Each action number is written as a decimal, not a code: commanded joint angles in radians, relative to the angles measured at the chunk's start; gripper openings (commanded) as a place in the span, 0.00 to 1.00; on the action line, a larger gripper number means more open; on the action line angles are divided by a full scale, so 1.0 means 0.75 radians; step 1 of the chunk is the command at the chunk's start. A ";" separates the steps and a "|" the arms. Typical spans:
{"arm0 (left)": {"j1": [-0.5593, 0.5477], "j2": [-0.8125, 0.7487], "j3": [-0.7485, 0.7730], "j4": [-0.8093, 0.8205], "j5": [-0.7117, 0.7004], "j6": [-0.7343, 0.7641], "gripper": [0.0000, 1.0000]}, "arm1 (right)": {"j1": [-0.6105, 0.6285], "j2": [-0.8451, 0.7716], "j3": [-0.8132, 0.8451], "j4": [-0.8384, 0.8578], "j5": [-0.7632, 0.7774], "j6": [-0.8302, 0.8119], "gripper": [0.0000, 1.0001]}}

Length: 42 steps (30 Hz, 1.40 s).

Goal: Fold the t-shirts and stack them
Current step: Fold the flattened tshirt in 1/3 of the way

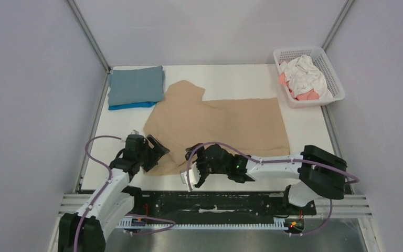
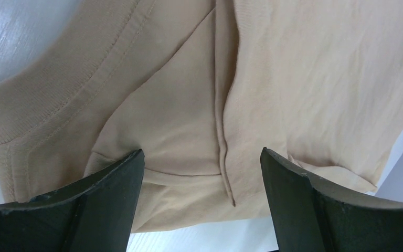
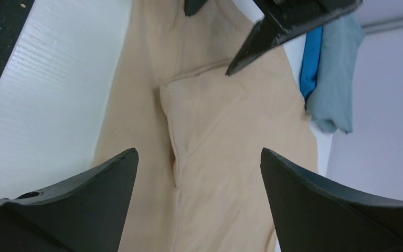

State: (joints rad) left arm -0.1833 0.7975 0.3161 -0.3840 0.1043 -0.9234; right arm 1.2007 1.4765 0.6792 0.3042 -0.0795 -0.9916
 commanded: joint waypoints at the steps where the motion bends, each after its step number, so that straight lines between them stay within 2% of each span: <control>1: 0.005 0.008 -0.022 0.039 -0.048 -0.044 0.88 | 0.007 0.122 0.145 0.019 -0.175 -0.216 0.86; 5: 0.005 -0.032 -0.039 0.034 -0.056 -0.059 0.88 | 0.007 0.232 0.182 0.035 -0.267 -0.207 0.80; 7: 0.005 -0.050 -0.052 0.030 -0.059 -0.069 0.88 | 0.007 0.302 0.223 0.046 -0.248 -0.219 0.71; 11: 0.005 -0.064 -0.060 0.001 -0.096 -0.073 0.88 | 0.000 0.388 0.272 0.121 -0.205 -0.193 0.68; 20: 0.005 -0.063 -0.051 -0.032 -0.133 -0.062 0.88 | -0.052 0.485 0.267 0.282 -0.244 -0.092 0.54; 26: 0.005 -0.067 -0.057 -0.030 -0.131 -0.066 0.88 | -0.074 0.546 0.307 0.291 -0.263 -0.064 0.48; 29: 0.005 -0.064 -0.059 -0.030 -0.131 -0.066 0.88 | -0.081 0.557 0.302 0.330 -0.276 -0.038 0.36; 34: 0.005 -0.063 -0.057 -0.052 -0.134 -0.066 0.88 | -0.096 0.546 0.292 0.364 -0.318 0.005 0.00; 36: 0.005 -0.071 -0.055 -0.060 -0.134 -0.065 0.88 | -0.112 0.535 0.274 0.392 -0.315 0.063 0.00; 42: 0.005 -0.119 -0.051 -0.095 -0.176 -0.067 0.88 | -0.232 0.498 0.181 0.618 -0.174 0.470 0.00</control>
State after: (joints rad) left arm -0.1825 0.7315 0.2867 -0.3954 0.0341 -0.9573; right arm 1.0908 1.8896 0.8566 0.6052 -0.2661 -0.8661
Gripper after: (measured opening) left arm 0.881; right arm 0.016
